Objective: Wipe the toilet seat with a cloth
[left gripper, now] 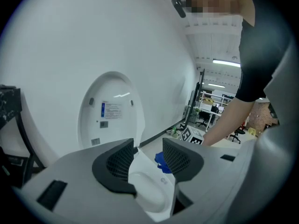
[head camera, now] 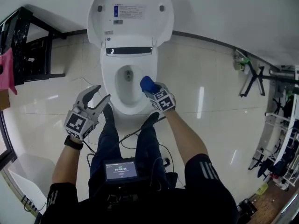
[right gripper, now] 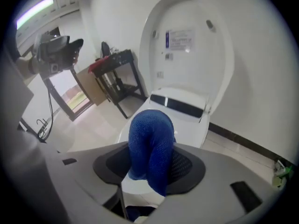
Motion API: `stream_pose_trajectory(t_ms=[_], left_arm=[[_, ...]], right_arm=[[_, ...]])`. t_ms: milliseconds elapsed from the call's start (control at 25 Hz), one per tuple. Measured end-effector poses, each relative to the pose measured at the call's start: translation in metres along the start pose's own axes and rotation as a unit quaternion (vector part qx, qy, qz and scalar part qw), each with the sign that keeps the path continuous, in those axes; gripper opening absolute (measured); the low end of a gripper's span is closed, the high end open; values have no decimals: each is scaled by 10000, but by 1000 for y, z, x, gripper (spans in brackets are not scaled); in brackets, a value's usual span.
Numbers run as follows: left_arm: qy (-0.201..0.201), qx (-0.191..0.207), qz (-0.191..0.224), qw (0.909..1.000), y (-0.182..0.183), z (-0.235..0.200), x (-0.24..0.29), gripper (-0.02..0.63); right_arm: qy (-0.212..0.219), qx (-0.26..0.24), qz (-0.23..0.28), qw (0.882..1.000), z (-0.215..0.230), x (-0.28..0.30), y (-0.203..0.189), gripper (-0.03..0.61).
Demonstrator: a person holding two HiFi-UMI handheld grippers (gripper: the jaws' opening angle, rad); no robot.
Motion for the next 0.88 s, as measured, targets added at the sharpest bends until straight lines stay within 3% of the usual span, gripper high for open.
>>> stream_pose_trajectory(t_ms=[240,480,640,880], left_arm=[[-67,439,409,9982,79,-3,-11,190],[-187,788,769,9937,155,15,-28,190],[-193,985,943,9905,188,24,-44,189],[-139,961,1054,9897,205,42,-62,190]], right_arm=[[-127,-71,1222,9924,-14,-106,100,219],[-103,142,2556,9666,-49,-232,181,219],[30,579,3255,9438,-66,-301,211,218],[-13,603,3802,9229,-79,-375,221,218]])
Point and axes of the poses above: the fingertips, and each gripper's own axes: x forward along the fingers, z to its right, y out of its top, the point moved 1 cm from there along -x, backward along the fingers, and after that the axes turned 4 degrees about x, right-handed, at the moved point
